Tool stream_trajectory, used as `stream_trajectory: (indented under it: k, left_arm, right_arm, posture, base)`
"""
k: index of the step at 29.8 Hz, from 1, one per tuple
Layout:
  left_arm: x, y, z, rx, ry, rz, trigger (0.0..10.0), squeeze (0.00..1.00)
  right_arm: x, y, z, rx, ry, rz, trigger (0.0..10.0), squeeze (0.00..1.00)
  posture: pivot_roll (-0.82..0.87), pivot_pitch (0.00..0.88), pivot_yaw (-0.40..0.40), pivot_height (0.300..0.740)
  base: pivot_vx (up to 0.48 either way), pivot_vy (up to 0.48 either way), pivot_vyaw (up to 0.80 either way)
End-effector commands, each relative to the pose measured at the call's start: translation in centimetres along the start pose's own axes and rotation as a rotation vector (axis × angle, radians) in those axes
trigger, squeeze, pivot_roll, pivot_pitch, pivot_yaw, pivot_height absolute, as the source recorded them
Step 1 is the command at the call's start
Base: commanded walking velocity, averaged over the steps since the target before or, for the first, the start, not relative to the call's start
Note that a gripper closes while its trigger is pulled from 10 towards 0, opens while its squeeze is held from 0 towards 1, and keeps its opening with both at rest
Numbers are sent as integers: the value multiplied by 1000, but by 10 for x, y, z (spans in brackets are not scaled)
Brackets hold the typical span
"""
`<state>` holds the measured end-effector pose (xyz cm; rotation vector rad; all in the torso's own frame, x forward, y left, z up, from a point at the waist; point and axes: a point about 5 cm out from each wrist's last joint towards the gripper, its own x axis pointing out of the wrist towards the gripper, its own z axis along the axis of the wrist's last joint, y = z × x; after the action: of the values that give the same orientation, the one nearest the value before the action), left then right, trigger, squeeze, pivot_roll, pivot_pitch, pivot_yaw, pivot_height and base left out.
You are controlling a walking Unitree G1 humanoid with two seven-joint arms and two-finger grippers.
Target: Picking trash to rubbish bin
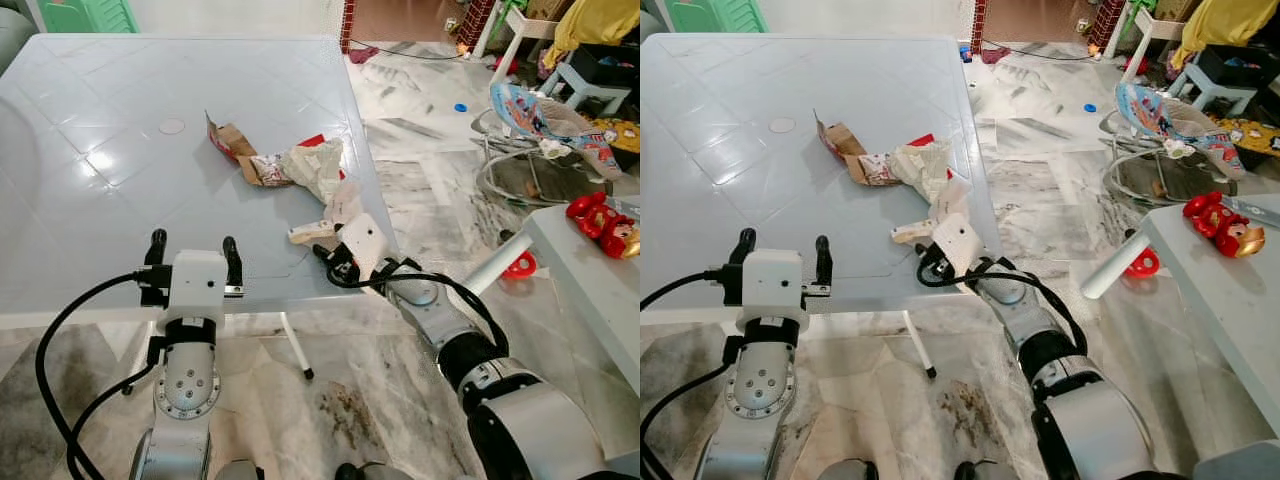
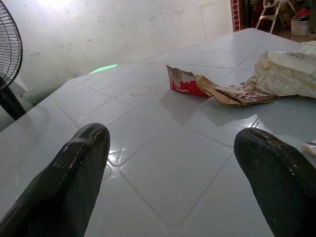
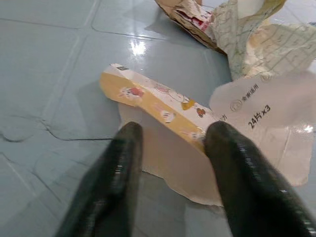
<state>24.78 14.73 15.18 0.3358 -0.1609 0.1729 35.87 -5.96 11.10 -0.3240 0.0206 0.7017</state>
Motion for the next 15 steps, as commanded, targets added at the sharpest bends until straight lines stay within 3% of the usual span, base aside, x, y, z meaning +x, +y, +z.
stream_trajectory:
  k: [1,15]
  left_arm:
    - [-1,-2,2,-4,-6,-10,10000,0]
    - [-2,-2,2,-5,-4,-10,10000,0]
  right_arm:
    - [0,-3,-1,16,12,-14,0,0]
    - [3,-2,6,48,-20,-23,0,0]
  posture:
    - [124,135,-118,740]
    - [122,137,-118,740]
  base:
    - [0,0,0]
    - [0,0,0]
